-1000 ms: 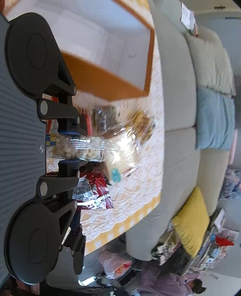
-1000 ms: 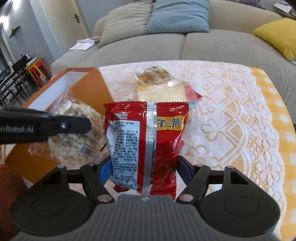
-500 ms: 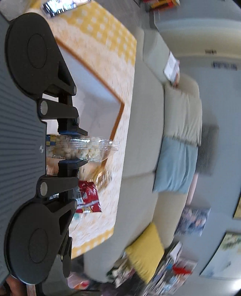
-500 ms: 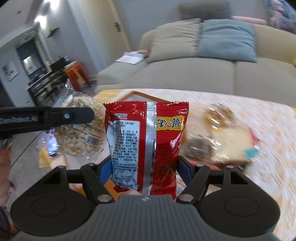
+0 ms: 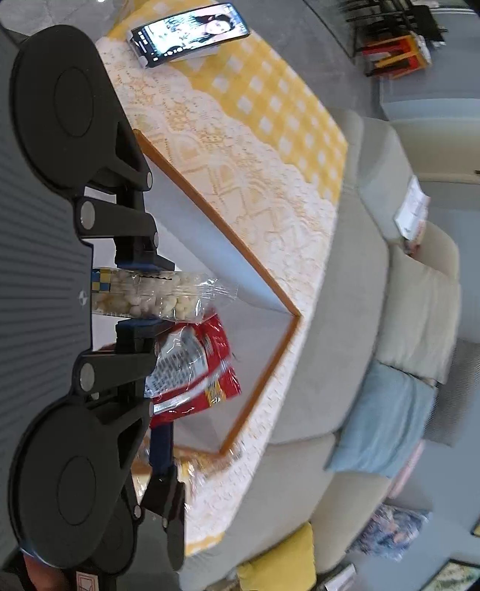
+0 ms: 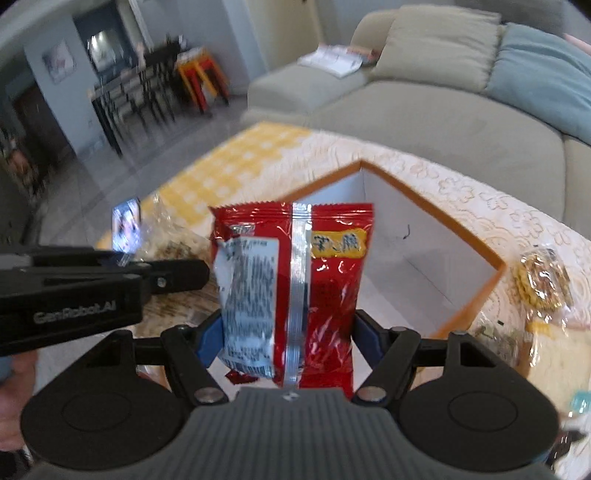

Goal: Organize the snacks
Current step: 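Carry the peanut bag and red chip bag over the open box with both grippers, then open both grippers to drop the two bags into the box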

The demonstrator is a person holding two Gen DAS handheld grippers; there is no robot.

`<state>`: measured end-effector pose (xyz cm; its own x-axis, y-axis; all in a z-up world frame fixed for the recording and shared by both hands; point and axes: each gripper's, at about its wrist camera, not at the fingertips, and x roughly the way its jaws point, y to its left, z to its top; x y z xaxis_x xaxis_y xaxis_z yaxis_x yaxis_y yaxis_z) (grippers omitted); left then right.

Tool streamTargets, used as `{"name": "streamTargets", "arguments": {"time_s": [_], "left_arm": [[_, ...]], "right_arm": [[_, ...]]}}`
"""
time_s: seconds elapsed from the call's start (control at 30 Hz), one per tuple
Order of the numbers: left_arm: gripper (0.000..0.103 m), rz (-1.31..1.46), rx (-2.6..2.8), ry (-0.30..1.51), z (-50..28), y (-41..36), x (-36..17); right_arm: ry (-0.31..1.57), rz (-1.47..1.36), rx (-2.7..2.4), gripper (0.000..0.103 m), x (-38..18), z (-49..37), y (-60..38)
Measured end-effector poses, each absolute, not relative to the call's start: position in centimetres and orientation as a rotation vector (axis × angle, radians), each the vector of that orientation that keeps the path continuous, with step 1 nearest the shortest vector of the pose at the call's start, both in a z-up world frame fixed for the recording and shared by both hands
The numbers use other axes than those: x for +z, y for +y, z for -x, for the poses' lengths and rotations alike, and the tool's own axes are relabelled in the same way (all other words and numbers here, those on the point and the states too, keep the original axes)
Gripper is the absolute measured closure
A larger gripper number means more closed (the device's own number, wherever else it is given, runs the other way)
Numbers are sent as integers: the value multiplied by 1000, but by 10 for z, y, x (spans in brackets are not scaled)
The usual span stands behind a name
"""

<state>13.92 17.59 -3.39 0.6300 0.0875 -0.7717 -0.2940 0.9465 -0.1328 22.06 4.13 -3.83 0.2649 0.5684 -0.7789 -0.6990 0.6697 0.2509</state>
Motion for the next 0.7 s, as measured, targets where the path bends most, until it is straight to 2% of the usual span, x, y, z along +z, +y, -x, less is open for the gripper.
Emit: {"name": "streamTargets", "arguments": {"time_s": [0.23,0.57,0.63,0.7], "left_arm": [[77,275,245,972,-159,188,-69],[76,271,238,1073,-170,189,-94],[75,270,239,1080,-170,187,-95],[69,274,244,1083,-170,187,-94]], "right_arm": [[1089,292,852,33,-75,-253,78],[1169,424,846,33,-112,-255,96],[1160,436,845,33,-112,-253,98],[1153,442,843,32,-111,-254,100]]}}
